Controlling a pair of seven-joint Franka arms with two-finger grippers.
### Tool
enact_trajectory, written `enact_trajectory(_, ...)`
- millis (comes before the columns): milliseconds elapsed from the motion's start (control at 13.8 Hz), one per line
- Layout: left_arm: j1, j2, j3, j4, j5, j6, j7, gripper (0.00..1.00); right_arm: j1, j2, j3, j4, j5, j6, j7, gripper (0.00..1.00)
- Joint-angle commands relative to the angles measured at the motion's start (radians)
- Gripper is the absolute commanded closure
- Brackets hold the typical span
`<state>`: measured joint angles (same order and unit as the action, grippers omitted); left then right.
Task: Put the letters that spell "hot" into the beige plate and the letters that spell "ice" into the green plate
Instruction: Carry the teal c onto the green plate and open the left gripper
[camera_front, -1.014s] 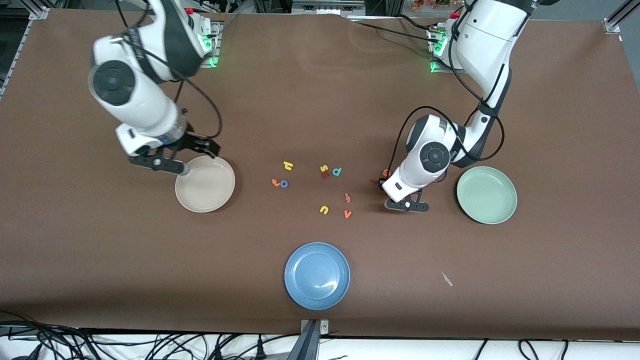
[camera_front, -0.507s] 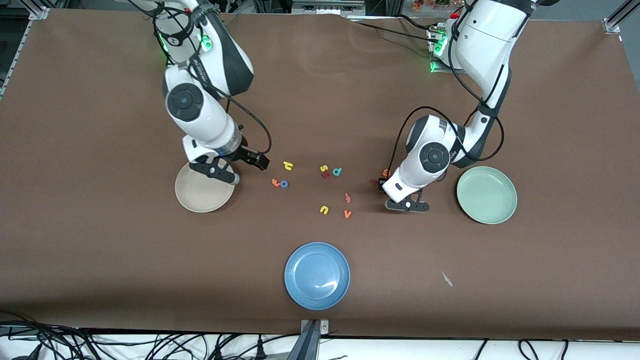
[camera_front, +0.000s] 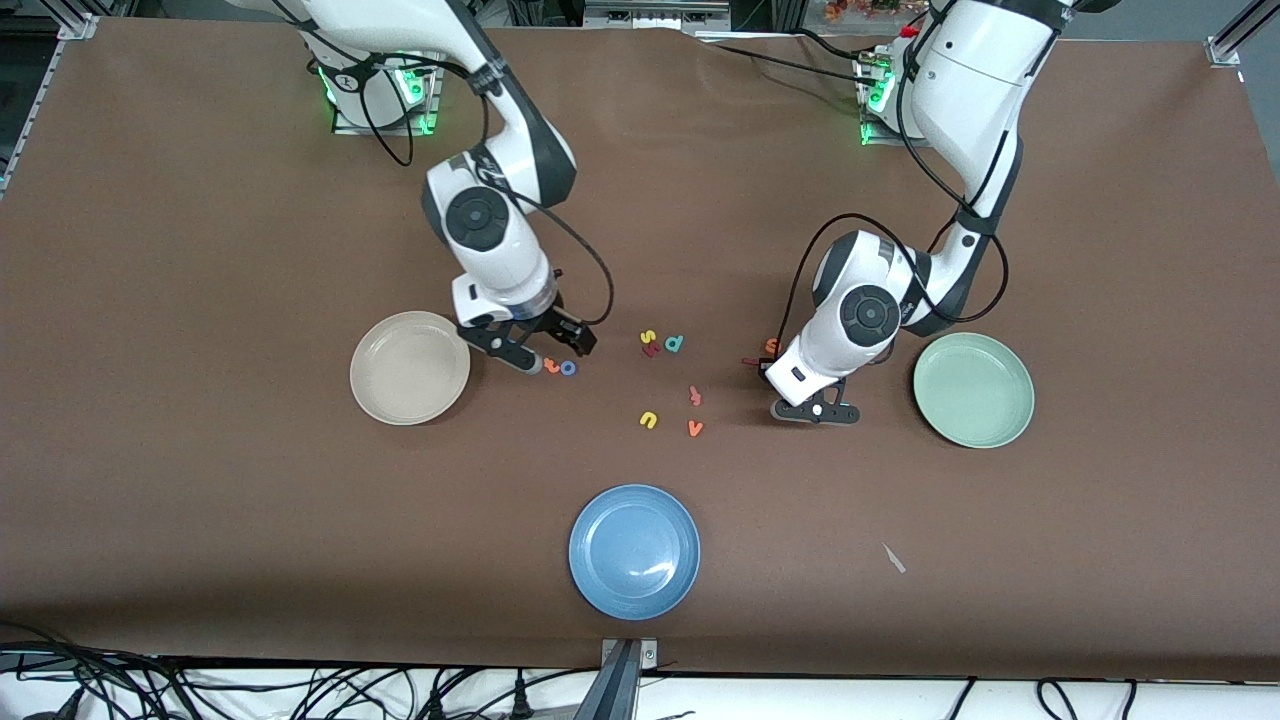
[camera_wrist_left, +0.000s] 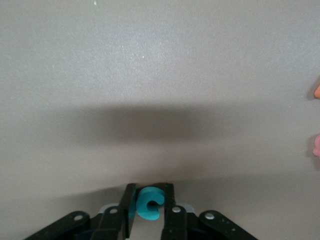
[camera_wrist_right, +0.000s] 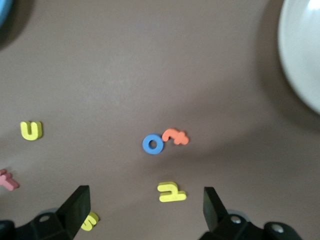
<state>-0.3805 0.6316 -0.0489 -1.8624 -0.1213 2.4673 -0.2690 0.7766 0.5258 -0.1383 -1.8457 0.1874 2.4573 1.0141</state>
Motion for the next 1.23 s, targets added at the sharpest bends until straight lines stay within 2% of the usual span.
enact_trajectory(0, -0.003, -0.009, 0.004, -0.006, -0.015, 0.007, 0.011, 1.0, 0.03, 0.039, -0.011, 0.002, 0.018, 0.043, 0.027, 0.0)
enact_trajectory(145, 0.006, -0.039, 0.006, 0.002, -0.011, -0.033, 0.01, 1.0, 0.045, 0.048, -0.011, -0.026, 0.021, 0.074, 0.034, 0.0)
enact_trajectory(362, 0.066, -0.095, 0.009, 0.055, 0.0, -0.192, 0.026, 1.0, 0.046, 0.036, -0.009, -0.118, 0.02, 0.184, 0.034, 0.0)
enact_trajectory(652, 0.182, -0.136, 0.014, 0.084, 0.0, -0.339, 0.221, 1.0, 0.046, 0.02, -0.003, -0.142, 0.021, 0.184, 0.038, 0.0)
enact_trajectory(797, 0.276, -0.142, 0.012, 0.083, -0.001, -0.357, 0.383, 1.0, 0.046, 0.016, 0.019, -0.145, 0.024, 0.186, 0.046, 0.0)
enact_trajectory(1159, 0.446, -0.107, 0.014, 0.069, 0.0, -0.369, 0.608, 0.98, 0.046, 0.008, 0.032, -0.17, 0.024, 0.187, 0.052, 0.0)
